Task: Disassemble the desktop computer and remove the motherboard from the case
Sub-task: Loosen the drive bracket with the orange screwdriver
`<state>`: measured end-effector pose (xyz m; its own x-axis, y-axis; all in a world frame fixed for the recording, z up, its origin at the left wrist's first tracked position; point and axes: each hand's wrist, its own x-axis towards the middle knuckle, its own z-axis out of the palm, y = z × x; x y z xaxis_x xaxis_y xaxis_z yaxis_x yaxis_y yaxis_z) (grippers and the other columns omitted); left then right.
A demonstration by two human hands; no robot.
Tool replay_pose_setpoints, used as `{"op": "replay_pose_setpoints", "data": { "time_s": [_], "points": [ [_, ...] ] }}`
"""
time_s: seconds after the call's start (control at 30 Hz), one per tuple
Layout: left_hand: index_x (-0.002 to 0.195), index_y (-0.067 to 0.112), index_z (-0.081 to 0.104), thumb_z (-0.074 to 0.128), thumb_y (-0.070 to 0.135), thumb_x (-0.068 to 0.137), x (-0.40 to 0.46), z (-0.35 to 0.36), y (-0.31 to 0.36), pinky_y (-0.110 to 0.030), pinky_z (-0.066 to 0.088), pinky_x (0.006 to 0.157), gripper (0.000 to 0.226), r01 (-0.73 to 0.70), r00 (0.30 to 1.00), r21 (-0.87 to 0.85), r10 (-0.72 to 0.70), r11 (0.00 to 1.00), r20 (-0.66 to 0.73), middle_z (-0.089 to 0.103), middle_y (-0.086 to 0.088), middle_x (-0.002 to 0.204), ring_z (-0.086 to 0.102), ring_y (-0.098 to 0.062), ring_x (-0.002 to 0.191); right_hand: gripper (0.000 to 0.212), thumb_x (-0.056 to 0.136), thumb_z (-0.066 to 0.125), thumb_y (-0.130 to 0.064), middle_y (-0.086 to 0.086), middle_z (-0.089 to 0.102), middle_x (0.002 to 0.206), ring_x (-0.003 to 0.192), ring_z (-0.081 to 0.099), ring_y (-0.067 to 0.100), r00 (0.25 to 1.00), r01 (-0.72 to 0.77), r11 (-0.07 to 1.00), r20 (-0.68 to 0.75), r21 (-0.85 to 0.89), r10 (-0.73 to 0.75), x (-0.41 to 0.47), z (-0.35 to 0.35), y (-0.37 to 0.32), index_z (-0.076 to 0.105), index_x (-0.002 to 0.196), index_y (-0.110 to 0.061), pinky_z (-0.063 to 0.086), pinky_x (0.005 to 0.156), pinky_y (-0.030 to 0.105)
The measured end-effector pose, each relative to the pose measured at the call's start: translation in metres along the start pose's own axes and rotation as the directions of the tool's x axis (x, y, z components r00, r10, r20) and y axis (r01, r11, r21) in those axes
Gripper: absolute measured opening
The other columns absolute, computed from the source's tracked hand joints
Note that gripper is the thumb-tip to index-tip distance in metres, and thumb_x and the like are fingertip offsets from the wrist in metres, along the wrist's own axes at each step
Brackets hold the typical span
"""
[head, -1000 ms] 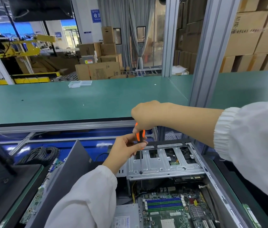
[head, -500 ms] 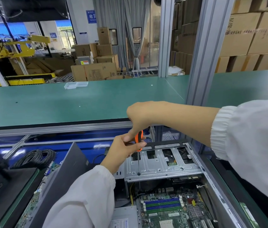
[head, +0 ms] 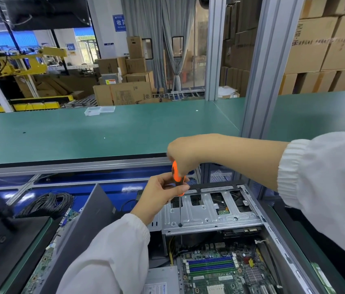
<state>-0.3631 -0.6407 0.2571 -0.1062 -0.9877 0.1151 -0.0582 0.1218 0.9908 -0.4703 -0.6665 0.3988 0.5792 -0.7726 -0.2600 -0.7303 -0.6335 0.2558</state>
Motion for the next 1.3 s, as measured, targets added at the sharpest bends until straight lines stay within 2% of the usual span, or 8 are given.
{"op": "replay_pose_setpoints", "data": {
  "time_s": [0.07, 0.17, 0.33, 0.47, 0.67, 0.83, 0.93, 1.3],
  "points": [
    [0.094, 0.015, 0.074, 0.074, 0.011, 0.081, -0.001, 0.000, 0.001, -0.009, 0.039, 0.049, 0.014, -0.008, 1.000, 0.012, 0.007, 1.000, 0.008, 0.071, -0.009, 0.084, 0.047, -0.002, 0.049, 0.030, 0.083, 0.068, -0.036, 0.006, 0.064, 0.093, 0.076, 0.056, 0.021, 0.999, 0.049, 0.996, 0.021, 0.080, -0.050, 0.000, -0.006, 0.001, 0.064, 0.099, -0.011, 0.037, 0.054, 0.025],
    [0.096, 0.024, 0.073, 0.075, 0.012, 0.081, -0.001, 0.000, 0.001, -0.010, 0.040, 0.050, 0.020, -0.006, 1.000, -0.005, 0.006, 1.000, 0.000, 0.072, -0.011, 0.093, 0.054, -0.010, 0.061, 0.049, 0.085, 0.055, -0.059, 0.001, 0.050, 0.068, 0.064, 0.050, 0.021, 0.995, -0.003, 1.000, -0.099, 0.022, 0.005, -0.001, -0.002, 0.002, 0.050, 0.069, -0.014, 0.033, 0.050, 0.026],
    [0.092, 0.020, 0.075, 0.075, 0.014, 0.080, 0.001, -0.001, -0.001, -0.011, 0.039, 0.050, 0.013, 0.000, 1.000, 0.026, 0.000, 1.000, -0.001, 0.072, -0.016, 0.093, 0.048, -0.011, 0.058, 0.027, 0.084, 0.067, -0.033, 0.002, 0.060, 0.083, 0.077, 0.055, 0.022, 0.999, 0.044, 0.998, -0.020, 0.037, -0.043, 0.003, -0.002, 0.001, 0.063, 0.099, -0.011, 0.035, 0.049, 0.025],
    [0.102, 0.016, 0.071, 0.074, 0.010, 0.081, 0.000, -0.003, -0.001, -0.009, 0.043, 0.055, 0.022, 0.004, 1.000, 0.013, -0.004, 1.000, 0.002, 0.074, -0.001, 0.091, 0.061, -0.003, 0.066, 0.051, 0.087, 0.051, -0.060, 0.000, 0.052, 0.071, 0.067, 0.050, 0.021, 0.997, -0.029, 0.999, -0.064, 0.015, 0.029, 0.001, -0.001, 0.001, 0.056, 0.078, -0.010, 0.034, 0.051, 0.026],
    [0.095, 0.011, 0.073, 0.075, 0.011, 0.081, 0.001, -0.004, 0.000, -0.006, 0.041, 0.052, 0.015, -0.010, 1.000, 0.041, 0.009, 0.999, 0.025, 0.071, 0.008, 0.076, 0.057, 0.004, 0.056, 0.035, 0.083, 0.067, -0.039, 0.007, 0.066, 0.092, 0.075, 0.051, 0.021, 0.997, 0.041, 0.997, 0.058, 0.069, -0.045, 0.001, -0.009, 0.002, 0.064, 0.101, -0.009, 0.039, 0.057, 0.026],
    [0.096, 0.019, 0.072, 0.074, 0.008, 0.081, 0.000, -0.004, 0.000, -0.006, 0.043, 0.055, 0.018, -0.018, 1.000, 0.015, 0.018, 1.000, 0.020, 0.074, 0.004, 0.089, 0.060, 0.004, 0.062, 0.043, 0.092, 0.051, -0.048, -0.001, 0.051, 0.067, 0.060, 0.048, 0.018, 0.998, -0.028, 0.999, -0.065, -0.037, 0.025, 0.001, 0.003, -0.003, 0.052, 0.068, -0.013, 0.033, 0.048, 0.025],
    [0.097, 0.009, 0.072, 0.074, 0.008, 0.082, -0.001, -0.004, 0.000, -0.005, 0.041, 0.052, 0.016, -0.003, 0.999, 0.000, 0.003, 1.000, 0.033, 0.074, 0.003, 0.087, 0.058, 0.005, 0.055, 0.022, 0.086, 0.065, -0.035, 0.003, 0.063, 0.084, 0.069, 0.052, 0.018, 0.998, 0.042, 0.999, 0.037, -0.002, -0.042, 0.000, -0.005, -0.002, 0.064, 0.089, -0.013, 0.038, 0.055, 0.025],
    [0.094, 0.017, 0.072, 0.074, 0.009, 0.082, -0.001, -0.004, 0.003, -0.009, 0.048, 0.064, 0.015, -0.038, 0.998, 0.039, 0.036, 0.999, 0.054, 0.073, 0.007, 0.087, 0.065, 0.000, 0.076, 0.032, 0.085, 0.064, -0.044, 0.004, 0.064, 0.087, 0.077, 0.056, 0.022, 0.999, 0.041, 0.998, 0.031, 0.043, -0.043, 0.001, -0.002, -0.002, 0.063, 0.092, -0.012, 0.036, 0.053, 0.025]
  ]
}}
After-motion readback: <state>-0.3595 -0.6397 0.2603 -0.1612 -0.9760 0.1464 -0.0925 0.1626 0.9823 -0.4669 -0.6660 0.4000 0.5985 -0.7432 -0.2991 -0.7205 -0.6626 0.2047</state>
